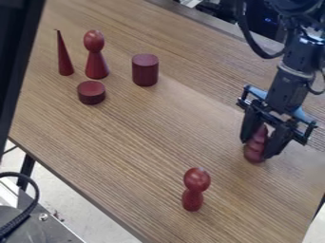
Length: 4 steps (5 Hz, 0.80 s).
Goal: Move the cone to the left
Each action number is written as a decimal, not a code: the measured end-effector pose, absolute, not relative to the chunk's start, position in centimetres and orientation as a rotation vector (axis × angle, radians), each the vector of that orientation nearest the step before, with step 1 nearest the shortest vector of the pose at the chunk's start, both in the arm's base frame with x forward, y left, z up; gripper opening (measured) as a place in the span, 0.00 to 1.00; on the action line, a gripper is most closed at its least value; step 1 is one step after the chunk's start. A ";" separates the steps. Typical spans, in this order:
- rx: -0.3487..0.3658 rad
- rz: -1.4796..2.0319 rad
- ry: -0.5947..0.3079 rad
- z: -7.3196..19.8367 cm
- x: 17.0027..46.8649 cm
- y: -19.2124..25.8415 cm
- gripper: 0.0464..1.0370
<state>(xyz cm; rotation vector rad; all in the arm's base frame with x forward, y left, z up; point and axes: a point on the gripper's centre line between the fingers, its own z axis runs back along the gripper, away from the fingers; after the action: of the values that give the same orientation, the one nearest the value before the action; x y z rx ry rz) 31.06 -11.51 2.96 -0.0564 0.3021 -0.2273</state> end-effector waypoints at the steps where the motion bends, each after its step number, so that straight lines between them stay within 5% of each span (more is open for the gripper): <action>1: -0.060 -0.232 0.301 3.2 30.7 -11.4 0.46; 4: -0.064 -0.115 0.118 7.9 33.0 -7.8 0.46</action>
<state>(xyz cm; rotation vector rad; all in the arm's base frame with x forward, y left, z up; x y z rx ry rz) 32.95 -7.84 7.89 -0.0639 0.1178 -0.1146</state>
